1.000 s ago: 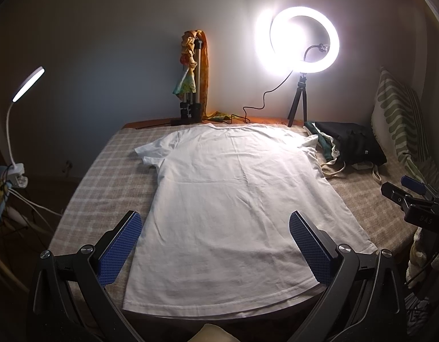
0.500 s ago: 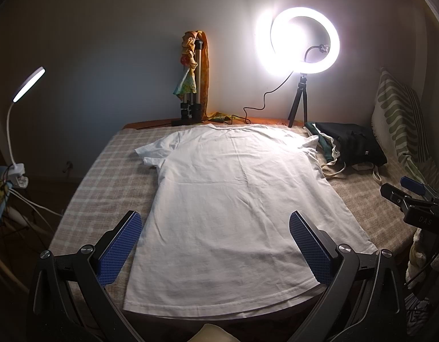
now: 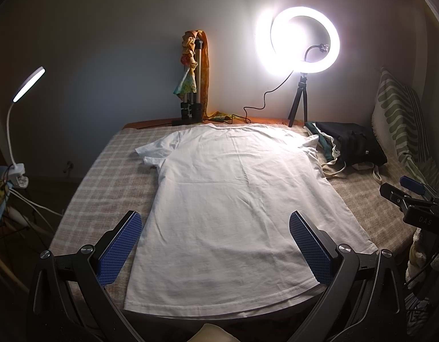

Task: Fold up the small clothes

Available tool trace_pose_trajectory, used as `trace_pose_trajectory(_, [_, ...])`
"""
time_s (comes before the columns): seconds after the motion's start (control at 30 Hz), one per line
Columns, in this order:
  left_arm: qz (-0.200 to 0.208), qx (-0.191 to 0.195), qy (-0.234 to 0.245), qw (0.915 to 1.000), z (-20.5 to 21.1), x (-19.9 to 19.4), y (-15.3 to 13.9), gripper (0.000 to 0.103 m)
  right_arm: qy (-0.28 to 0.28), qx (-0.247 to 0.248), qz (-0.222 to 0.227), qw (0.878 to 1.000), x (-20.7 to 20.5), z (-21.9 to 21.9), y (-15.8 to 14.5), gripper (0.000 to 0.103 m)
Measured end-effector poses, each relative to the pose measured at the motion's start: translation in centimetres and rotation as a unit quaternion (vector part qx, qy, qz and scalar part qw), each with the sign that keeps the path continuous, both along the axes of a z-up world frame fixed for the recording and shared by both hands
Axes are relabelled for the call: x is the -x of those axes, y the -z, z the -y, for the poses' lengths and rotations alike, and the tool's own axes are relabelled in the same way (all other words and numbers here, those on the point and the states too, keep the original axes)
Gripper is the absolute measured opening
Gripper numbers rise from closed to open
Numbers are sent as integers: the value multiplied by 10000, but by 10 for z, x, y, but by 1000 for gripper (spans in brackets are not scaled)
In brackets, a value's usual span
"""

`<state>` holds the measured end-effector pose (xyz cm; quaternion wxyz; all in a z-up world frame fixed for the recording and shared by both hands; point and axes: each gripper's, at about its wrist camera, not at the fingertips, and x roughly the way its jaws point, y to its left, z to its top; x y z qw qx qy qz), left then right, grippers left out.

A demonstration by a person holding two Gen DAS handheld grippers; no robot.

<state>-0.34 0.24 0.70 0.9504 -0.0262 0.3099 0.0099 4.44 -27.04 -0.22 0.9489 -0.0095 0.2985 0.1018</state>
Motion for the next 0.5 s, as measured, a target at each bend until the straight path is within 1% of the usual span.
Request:
trace_pose_trajectory(0.27, [-7,-10,-6,10000,-1,0,0,103,-21,-2,-5,10000,-1,-2,1,103])
trace_pose_trajectory(0.5, [-48,26,-96,9999,-14,5,3,103,-65,-32,-49,10000,-5,-6,0,103])
